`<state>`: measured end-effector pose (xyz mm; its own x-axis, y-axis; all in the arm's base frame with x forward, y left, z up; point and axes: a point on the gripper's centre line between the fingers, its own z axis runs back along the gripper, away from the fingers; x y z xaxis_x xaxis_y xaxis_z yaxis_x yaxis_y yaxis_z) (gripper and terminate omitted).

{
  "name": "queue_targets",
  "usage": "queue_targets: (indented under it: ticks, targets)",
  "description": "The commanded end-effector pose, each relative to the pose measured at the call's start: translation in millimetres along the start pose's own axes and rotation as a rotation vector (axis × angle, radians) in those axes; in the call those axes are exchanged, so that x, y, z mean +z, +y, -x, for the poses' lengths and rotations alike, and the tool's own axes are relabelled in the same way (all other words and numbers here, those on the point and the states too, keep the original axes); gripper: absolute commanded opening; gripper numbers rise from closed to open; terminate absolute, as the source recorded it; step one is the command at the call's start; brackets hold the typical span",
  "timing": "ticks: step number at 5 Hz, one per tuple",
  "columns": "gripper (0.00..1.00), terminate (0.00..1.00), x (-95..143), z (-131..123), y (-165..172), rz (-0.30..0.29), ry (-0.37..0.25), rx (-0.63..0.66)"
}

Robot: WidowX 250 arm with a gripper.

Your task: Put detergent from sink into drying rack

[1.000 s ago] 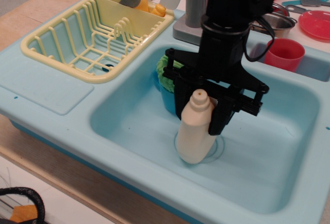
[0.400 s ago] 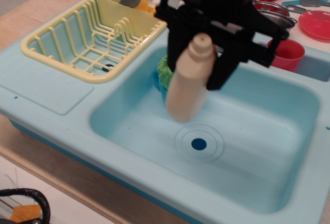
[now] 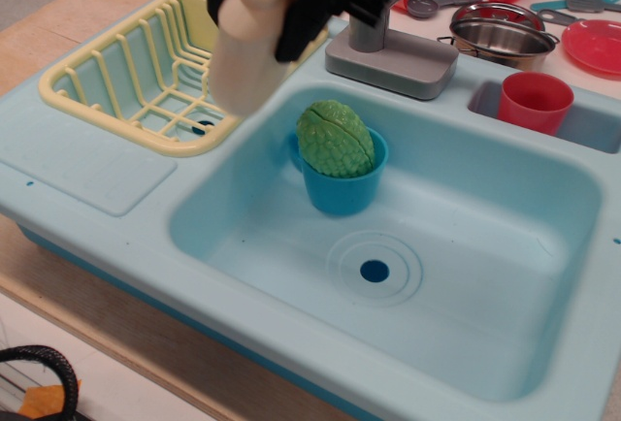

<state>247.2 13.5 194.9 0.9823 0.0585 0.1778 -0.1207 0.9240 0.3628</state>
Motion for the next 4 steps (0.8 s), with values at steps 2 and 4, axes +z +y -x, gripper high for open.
queue_targets:
  ticks: [2,4]
  targets:
    - [1.00,0.00,-34.9,-23.5,49.1,0.034,-0.085,0.018]
    - [1.00,1.00,-34.9,-23.5,49.1,0.034,-0.085,0.018]
